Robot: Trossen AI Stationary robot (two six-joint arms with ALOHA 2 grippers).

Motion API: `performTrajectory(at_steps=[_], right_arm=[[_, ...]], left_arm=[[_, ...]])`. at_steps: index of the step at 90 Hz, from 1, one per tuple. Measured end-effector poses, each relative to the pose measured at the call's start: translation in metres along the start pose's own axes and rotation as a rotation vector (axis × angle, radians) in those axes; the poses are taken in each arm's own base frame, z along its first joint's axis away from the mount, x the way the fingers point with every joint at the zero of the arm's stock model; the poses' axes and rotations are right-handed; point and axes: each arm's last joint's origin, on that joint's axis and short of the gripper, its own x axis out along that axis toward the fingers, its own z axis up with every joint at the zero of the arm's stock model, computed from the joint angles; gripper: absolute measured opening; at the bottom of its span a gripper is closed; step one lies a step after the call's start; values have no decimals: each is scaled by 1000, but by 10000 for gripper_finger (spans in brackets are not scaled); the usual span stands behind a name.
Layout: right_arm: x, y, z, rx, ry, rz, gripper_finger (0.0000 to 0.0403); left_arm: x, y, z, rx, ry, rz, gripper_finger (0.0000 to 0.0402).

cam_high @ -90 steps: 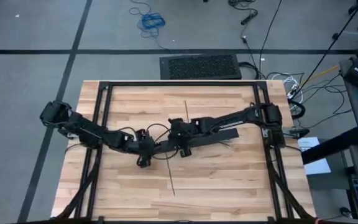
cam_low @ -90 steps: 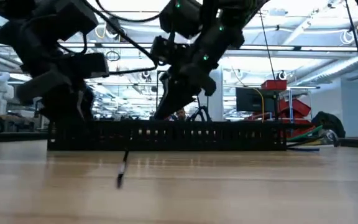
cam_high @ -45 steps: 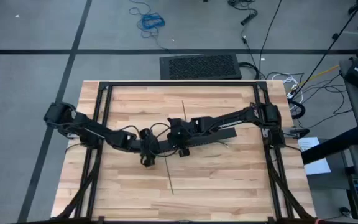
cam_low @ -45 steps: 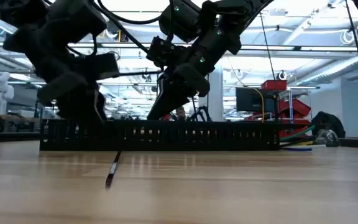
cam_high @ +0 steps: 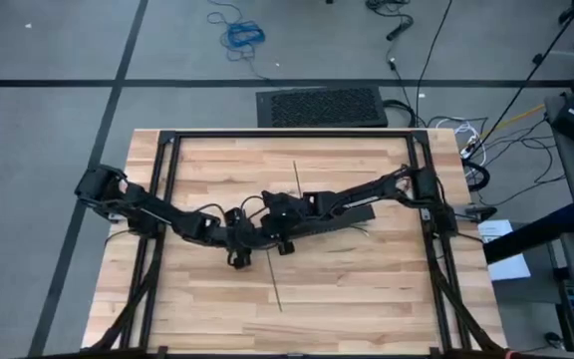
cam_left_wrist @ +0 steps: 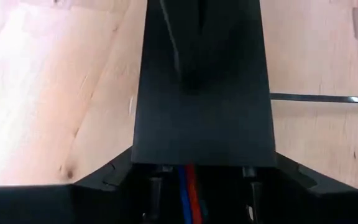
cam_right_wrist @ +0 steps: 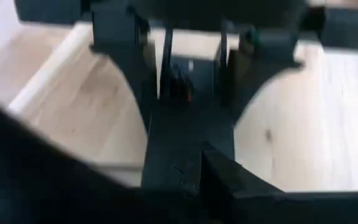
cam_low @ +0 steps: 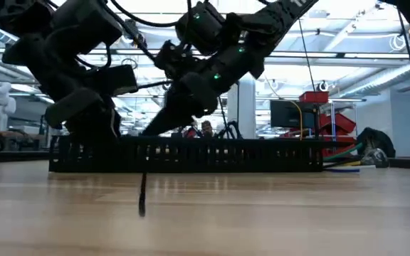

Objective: Ziptie cables
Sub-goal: Insert the black cable duct cover into the black cable duct

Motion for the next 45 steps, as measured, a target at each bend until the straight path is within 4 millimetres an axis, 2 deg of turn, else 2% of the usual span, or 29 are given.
performTrajectory(at_steps=[12, 29, 36, 45], right_arm=[[-15, 2, 10, -13, 5, -13, 0], [-55, 13, 33, -63, 36, -47, 0], [-58, 13, 31, -52, 67, -41, 0], [-52, 12, 24, -45, 105, -37, 0]], left_arm=[[1, 0, 1, 17, -8, -3, 225], [-2, 1, 2, 27, -9, -4, 248], [-4, 1, 2, 31, -8, -8, 261], [-5, 1, 1, 26, -4, -14, 271]])
